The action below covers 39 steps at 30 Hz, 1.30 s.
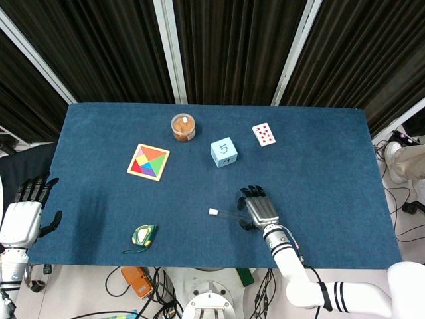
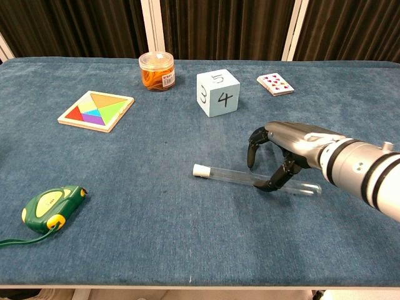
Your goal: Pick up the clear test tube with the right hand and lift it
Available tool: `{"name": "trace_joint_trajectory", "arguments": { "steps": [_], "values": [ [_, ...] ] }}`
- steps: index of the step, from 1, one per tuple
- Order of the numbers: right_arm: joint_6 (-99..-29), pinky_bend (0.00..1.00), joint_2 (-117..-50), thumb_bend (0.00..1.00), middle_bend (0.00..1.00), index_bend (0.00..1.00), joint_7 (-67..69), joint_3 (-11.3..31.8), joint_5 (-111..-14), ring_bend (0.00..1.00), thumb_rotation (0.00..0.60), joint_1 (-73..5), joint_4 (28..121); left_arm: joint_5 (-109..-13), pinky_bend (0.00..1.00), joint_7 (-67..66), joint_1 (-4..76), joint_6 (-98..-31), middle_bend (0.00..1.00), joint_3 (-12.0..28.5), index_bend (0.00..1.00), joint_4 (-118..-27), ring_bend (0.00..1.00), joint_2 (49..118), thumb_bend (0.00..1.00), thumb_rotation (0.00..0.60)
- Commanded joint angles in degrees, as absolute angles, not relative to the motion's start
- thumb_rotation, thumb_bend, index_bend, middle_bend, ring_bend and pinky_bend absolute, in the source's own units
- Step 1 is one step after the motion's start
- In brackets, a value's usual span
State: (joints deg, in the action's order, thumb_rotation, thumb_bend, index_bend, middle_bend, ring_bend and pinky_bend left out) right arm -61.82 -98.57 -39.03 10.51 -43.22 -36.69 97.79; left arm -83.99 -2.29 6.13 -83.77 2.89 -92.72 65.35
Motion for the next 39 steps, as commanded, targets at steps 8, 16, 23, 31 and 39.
{"name": "trace_joint_trajectory", "arguments": {
  "steps": [8, 16, 23, 31, 39],
  "values": [
    [-62.59, 0.0, -99.4, 0.47, 0.19, 0.56, -38.76, 10.15, -42.04, 0.11, 0.6, -38.02, 96.87, -83.45, 0.04, -1.94, 6.04, -83.43, 0.0, 2.88, 0.1, -93.29, 0.0, 65.06, 0.41, 0.6],
    [-62.88, 0.0, -100.46, 0.47, 0.19, 0.56, -39.06, 9.96, -40.79, 0.11, 0.6, -39.14, 95.01, -83.05, 0.04, -2.01, 6.08, -82.97, 0.0, 2.86, 0.1, -93.71, 0.0, 64.77, 0.41, 0.6],
    [-62.4, 0.0, -101.01, 0.5, 0.2, 0.59, -38.33, 9.67, -40.62, 0.11, 0.6, -39.78, 93.71, -83.08, 0.04, -1.24, 6.02, -82.98, 0.0, 2.86, 0.1, -93.94, 0.0, 64.63, 0.41, 0.6],
    [-62.89, 0.0, -101.4, 0.53, 0.2, 0.63, -35.68, 9.77, -43.02, 0.11, 0.6, -39.57, 92.57, -82.11, 0.04, -1.47, 5.97, -82.19, 0.0, 2.76, 0.1, -94.59, 0.0, 64.34, 0.41, 0.6],
    [-65.22, 0.0, -102.37, 0.57, 0.2, 0.72, -31.1, 8.39, -51.03, 0.11, 0.6, -38.08, 90.51, -80.91, 0.04, -1.39, 5.94, -81.41, 0.0, 2.85, 0.1, -95.54, 0.0, 63.87, 0.41, 0.6]
  ]
}}
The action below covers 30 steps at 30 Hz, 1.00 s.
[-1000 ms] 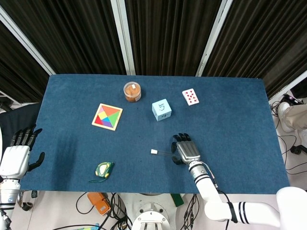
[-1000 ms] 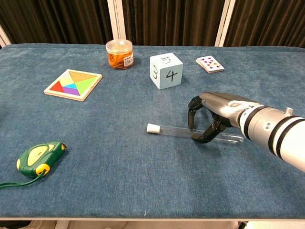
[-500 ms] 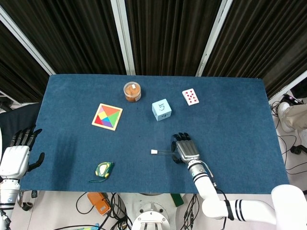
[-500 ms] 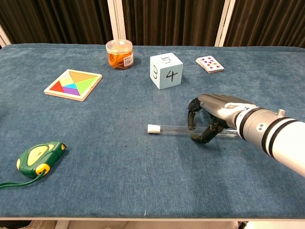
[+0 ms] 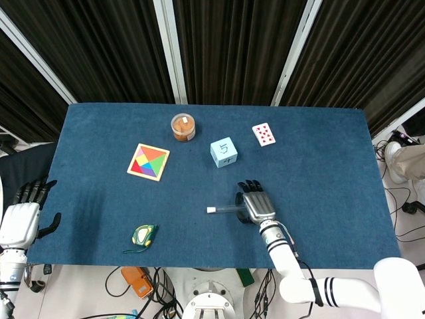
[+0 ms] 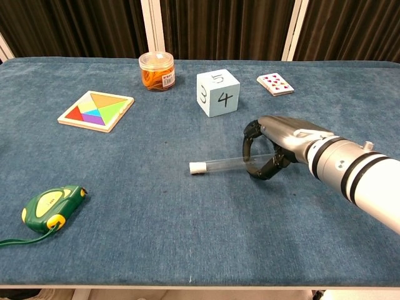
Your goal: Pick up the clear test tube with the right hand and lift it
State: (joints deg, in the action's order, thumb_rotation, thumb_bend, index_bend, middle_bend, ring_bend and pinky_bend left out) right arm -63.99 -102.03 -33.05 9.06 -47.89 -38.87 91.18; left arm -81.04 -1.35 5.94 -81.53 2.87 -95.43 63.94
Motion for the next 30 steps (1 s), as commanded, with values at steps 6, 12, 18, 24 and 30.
{"name": "trace_joint_trajectory", "arguments": {
  "steps": [6, 12, 18, 24, 30],
  "values": [
    [-67.68, 0.0, -101.81, 0.59, 0.2, 0.77, -26.56, 7.73, -58.52, 0.11, 0.6, -36.51, 90.72, -80.5, 0.04, -1.84, 5.94, -81.09, 0.0, 2.81, 0.1, -95.97, 0.0, 63.69, 0.41, 0.6],
    [-69.7, 0.0, -100.59, 0.59, 0.19, 0.8, -23.36, 8.48, -63.46, 0.11, 0.6, -35.46, 91.65, -80.33, 0.04, -1.95, 5.91, -81.05, 0.0, 2.85, 0.1, -96.15, 0.0, 63.64, 0.41, 0.6],
    [-72.03, 0.0, -98.91, 0.59, 0.19, 0.8, -19.16, 10.4, -68.45, 0.11, 0.6, -34.76, 93.22, -80.14, 0.04, -1.95, 5.9, -80.96, 0.0, 2.88, 0.1, -96.23, 0.0, 63.58, 0.41, 0.6],
    [-72.83, 0.0, -99.34, 0.59, 0.18, 0.81, -17.73, 14.52, -70.96, 0.1, 0.6, -36.48, 90.23, -80.17, 0.04, -2.4, 5.84, -80.96, 0.0, 2.76, 0.1, -96.37, 0.0, 63.56, 0.41, 0.6],
    [-71.91, 0.0, -99.53, 0.59, 0.17, 0.81, -14.72, 17.23, -70.72, 0.1, 0.6, -37.53, 86.4, -79.68, 0.04, -2.15, 5.87, -80.8, 0.0, 2.99, 0.1, -96.38, 0.0, 63.49, 0.41, 0.6]
  ]
}}
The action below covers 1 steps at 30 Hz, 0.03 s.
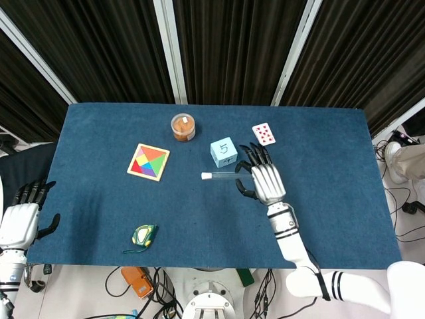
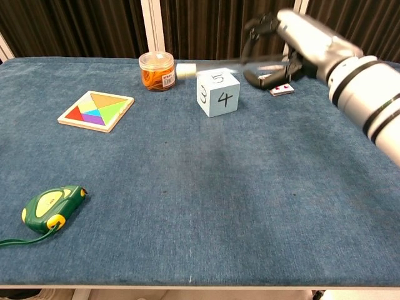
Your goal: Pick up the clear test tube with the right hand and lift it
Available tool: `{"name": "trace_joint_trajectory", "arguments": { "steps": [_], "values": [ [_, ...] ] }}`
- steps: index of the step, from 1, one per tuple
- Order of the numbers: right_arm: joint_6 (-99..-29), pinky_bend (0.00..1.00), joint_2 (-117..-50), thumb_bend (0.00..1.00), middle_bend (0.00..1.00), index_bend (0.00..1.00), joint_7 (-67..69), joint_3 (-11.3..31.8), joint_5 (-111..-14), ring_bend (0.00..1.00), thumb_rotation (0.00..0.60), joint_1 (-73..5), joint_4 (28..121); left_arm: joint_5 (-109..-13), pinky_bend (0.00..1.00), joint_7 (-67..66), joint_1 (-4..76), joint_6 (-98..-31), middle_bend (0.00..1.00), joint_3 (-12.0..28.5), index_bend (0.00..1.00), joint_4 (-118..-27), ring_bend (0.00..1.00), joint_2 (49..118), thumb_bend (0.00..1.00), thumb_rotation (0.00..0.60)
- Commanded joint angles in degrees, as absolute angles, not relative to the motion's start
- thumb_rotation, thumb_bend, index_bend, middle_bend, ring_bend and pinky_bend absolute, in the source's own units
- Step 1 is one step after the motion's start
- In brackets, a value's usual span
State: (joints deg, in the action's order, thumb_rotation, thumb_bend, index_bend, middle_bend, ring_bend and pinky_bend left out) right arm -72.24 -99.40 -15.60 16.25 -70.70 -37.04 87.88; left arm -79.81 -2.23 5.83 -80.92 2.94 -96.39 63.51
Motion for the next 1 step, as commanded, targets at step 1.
{"name": "trace_joint_trajectory", "arguments": {
  "steps": [1],
  "values": [
    [-71.8, 0.0, -99.42, 0.59, 0.17, 0.81, -14.59, 17.15, -70.86, 0.1, 0.6, -37.52, 85.9, -79.62, 0.04, -2.14, 5.9, -80.72, 0.0, 3.01, 0.1, -96.4, 0.0, 63.48, 0.41, 0.6]
  ]
}}
